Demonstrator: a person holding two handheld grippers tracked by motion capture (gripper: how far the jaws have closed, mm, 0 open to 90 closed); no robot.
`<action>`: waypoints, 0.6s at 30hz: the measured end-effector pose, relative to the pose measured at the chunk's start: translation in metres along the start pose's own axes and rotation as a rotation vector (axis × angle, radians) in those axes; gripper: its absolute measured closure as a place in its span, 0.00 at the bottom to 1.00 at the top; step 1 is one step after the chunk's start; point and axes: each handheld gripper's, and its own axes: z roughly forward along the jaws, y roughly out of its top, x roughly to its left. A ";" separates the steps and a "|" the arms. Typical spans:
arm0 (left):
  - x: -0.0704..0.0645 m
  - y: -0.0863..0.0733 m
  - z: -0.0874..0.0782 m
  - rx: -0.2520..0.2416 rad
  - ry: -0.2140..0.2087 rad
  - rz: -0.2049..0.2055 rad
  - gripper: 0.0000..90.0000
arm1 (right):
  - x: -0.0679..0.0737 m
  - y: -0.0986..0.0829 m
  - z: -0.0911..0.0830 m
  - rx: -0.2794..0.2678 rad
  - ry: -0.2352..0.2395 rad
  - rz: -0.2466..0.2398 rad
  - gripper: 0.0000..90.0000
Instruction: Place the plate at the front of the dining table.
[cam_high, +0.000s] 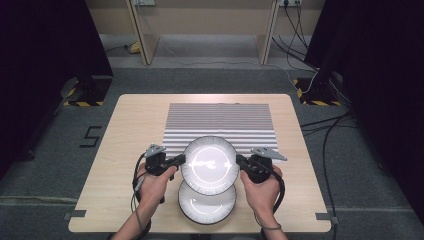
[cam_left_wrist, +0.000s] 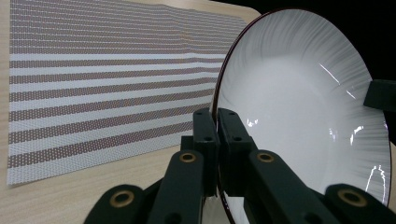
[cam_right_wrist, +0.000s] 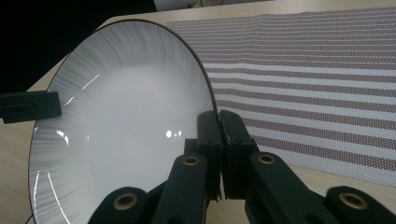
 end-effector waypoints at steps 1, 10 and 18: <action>0.000 0.000 0.000 0.000 0.000 0.000 0.96 | 0.000 0.000 0.000 0.000 0.000 0.000 0.98; -0.001 0.002 -0.001 -0.009 0.002 -0.002 0.96 | 0.001 0.003 0.000 -0.010 -0.003 -0.007 0.98; -0.002 0.005 0.002 -0.016 0.000 -0.012 0.96 | -0.001 0.006 -0.001 -0.022 -0.009 -0.004 0.98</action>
